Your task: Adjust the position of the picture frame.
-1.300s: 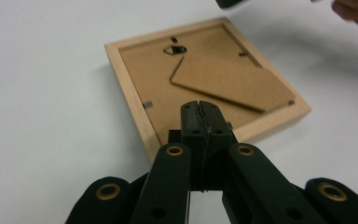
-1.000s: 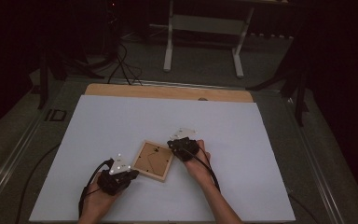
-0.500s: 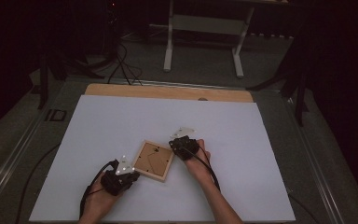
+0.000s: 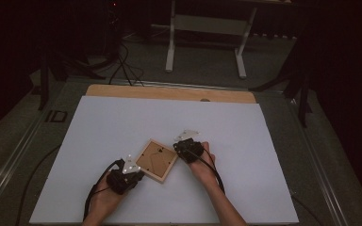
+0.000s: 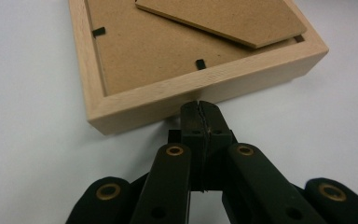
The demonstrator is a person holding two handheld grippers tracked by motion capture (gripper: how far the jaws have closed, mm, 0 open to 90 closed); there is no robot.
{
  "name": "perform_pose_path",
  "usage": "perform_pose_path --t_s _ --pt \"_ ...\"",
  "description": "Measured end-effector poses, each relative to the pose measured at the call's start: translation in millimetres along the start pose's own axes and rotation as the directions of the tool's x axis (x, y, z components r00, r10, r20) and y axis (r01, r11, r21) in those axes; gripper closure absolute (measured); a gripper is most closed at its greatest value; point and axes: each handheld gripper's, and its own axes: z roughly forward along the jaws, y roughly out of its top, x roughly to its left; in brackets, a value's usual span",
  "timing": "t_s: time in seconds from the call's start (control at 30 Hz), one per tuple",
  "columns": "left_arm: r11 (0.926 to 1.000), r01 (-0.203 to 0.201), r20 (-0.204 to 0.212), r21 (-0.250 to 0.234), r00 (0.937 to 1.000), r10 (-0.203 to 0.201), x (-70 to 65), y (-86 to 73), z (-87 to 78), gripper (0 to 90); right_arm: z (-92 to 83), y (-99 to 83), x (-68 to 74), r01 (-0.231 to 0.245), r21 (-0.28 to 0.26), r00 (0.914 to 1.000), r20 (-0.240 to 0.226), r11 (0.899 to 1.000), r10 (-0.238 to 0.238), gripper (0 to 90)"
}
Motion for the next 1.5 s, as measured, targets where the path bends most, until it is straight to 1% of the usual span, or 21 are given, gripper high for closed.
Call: perform_pose_path --t_s 0.2,0.27,0.37,0.47,0.53,0.6,0.67,0.8,0.93,1.0,1.07,1.2,1.3,1.37,1.43,1.5 --pt "0.9997 0.025 -0.024 0.000 0.9994 -0.025 6.7 2.6 2.6 89.8 -4.9 -4.5 -0.6 -0.004 0.003 1.0000 -0.001 1.000 0.004 89.9" --pt "0.9992 0.041 -0.034 -0.004 0.9986 -0.041 9.3 3.5 3.7 89.8 -6.5 -6.2 -0.1 -0.006 0.004 1.0000 0.001 1.000 0.006 89.9" --pt "0.9988 0.049 -0.042 -0.004 0.9979 -0.049 11.6 4.5 4.7 89.9 -9.1 -8.9 1.4 -0.009 -0.001 1.0000 0.000 1.000 0.009 89.9" --pt "0.9990 0.045 -0.040 -0.002 0.9982 -0.045 11.8 5.3 5.6 89.9 -11.9 -11.0 2.6 0.000 0.003 1.0000 0.000 1.000 0.000 89.9" --pt "0.9992 0.039 -0.040 0.003 0.9984 -0.039 9.9 5.8 6.5 89.9 -13.7 -12.3 3.7 0.008 0.005 1.0000 0.001 1.000 -0.008 89.9" --pt "0.9997 0.024 -0.042 0.008 0.9988 -0.024 7.9 6.4 7.8 89.9 -15.6 -13.8 4.8 0.011 0.007 0.9999 0.000 1.000 -0.011 89.9" --pt "0.9997 0.022 -0.043 0.012 0.9988 -0.021 6.7 7.2 8.7 89.9 -17.3 -15.4 4.9 0.019 0.006 0.9998 0.000 1.000 -0.019 89.9" --pt "0.9991 0.039 -0.045 0.012 0.9982 -0.039 7.2 9.1 10.2 89.9 -20.8 -19.4 4.4 0.014 0.002 0.9999 -0.006 1.000 -0.014 89.9" --pt "0.9984 0.054 -0.074 0.016 0.9959 -0.053 10.9 14.8 14.7 89.9 -23.7 -23.1 4.0 0.006 -0.004 0.9999 -0.011 1.000 -0.006 89.9" --pt "0.9973 0.072 -0.086 0.011 0.9938 -0.071 13.7 18.8 18.6 90.0 -25.7 -24.8 4.3 0.007 -0.002 0.9999 -0.010 1.000 -0.007 89.9" --pt "0.9968 0.080 -0.095 0.003 0.9923 -0.080 16.2 22.6 22.9 90.0 -27.8 -27.3 3.6 0.007 -0.004 0.9999 -0.008 1.000 -0.007 89.9" --pt "0.9951 0.098 -0.077 -0.015 0.9921 -0.099 21.3 28.1 29.6 89.9 -32.2 -32.4 0.3 0.005 -0.008 1.0000 -0.007 1.000 -0.005 89.9" --pt "0.9930 0.115 -0.044 -0.026 0.9922 -0.116 23.6 27.8 30.3 89.8 -35.8 -36.7 -1.1 0.003 -0.017 0.9999 -0.017 1.000 -0.003 89.8" --pt "0.9945 0.102 -0.035 -0.024 0.9941 -0.103 22.0 27.6 27.6 89.8 -38.8 -39.2 0.0 0.008 -0.028 0.9997 -0.024 1.000 -0.009 89.5" --pt "0.9961 0.086 -0.037 -0.022 0.9956 -0.086 17.9 27.4 24.5 89.8 -41.5 -41.2 1.8 0.013 -0.031 0.9996 -0.027 0.999 -0.014 89.5" --pt "0.9966 0.081 -0.027 -0.019 0.9963 -0.081 13.9 25.4 22.5 89.7 -43.9 -43.3 2.5 0.018 -0.032 0.9992 -0.034 0.999 -0.020 89.5"
